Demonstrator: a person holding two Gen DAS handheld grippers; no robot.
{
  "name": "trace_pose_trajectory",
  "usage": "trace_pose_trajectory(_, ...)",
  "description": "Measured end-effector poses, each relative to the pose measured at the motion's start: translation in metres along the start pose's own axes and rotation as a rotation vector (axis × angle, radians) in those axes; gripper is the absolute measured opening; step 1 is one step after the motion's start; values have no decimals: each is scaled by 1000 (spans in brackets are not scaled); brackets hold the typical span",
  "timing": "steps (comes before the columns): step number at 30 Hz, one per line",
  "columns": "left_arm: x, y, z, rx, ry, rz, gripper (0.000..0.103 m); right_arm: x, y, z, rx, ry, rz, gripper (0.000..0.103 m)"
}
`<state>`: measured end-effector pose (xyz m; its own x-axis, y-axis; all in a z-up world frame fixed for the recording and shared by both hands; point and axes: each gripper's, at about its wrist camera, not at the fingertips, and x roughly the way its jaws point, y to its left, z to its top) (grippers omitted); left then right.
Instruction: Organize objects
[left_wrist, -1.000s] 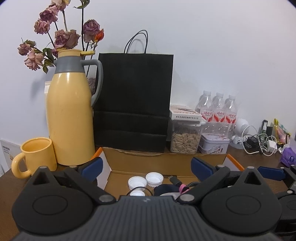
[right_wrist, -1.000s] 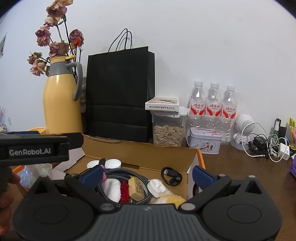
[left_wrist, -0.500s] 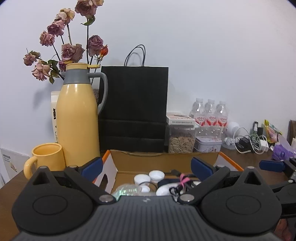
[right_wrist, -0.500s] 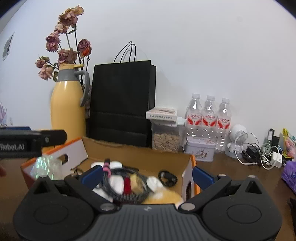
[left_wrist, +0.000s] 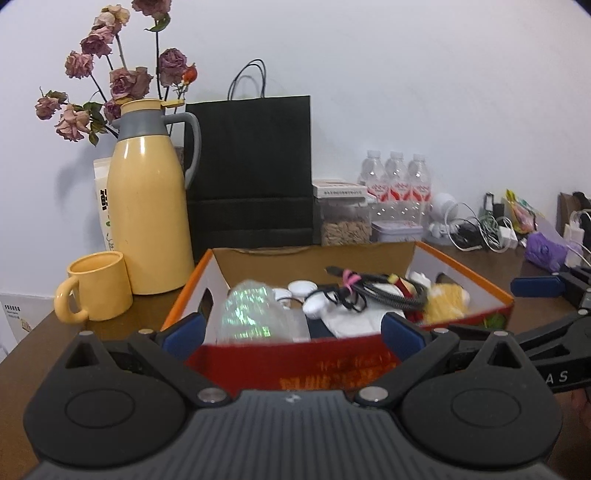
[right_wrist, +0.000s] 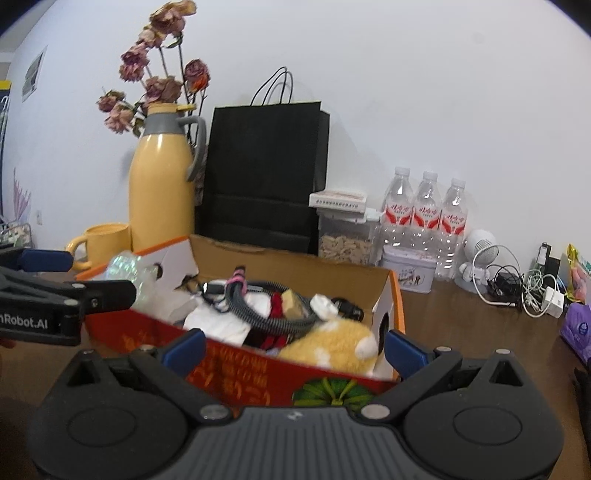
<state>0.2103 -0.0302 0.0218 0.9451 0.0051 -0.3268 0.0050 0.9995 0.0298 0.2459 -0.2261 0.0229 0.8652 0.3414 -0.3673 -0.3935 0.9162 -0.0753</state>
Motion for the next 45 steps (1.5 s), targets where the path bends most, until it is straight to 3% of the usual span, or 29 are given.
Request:
trace_pose_trajectory(14, -13, -3, -22, -2, 103, 11, 103, -21, -4, -30, 41, 112, -7, 103)
trace_pose_trajectory(21, -12, 2, -23, -27, 130, 32, 103, -3, -5, -38, 52, 206, -18, 103)
trace_pose_trajectory(25, -10, 5, -23, -41, 148, 46, 103, 4, -2, -36, 68, 219, 31, 101)
trace_pose_trajectory(28, -10, 11, -21, -64, 155, 59, 103, 11, 4, -34, 74, 224, 54, 87)
trace_pose_trajectory(30, -9, 15, -21, -78, 164, 71, 103, 18, 9, -32, 80, 235, 73, 68)
trace_pose_trajectory(34, -6, 22, -20, -101, 187, 77, 103, 27, 18, -28, 82, 238, 92, 55)
trace_pose_trajectory(42, -8, 23, -19, -109, 183, 70, 103, 38, 26, -25, 92, 260, 117, 11)
trace_pose_trajectory(45, -8, 24, -19, -110, 186, 70, 103, 35, 25, -26, 98, 246, 112, 10)
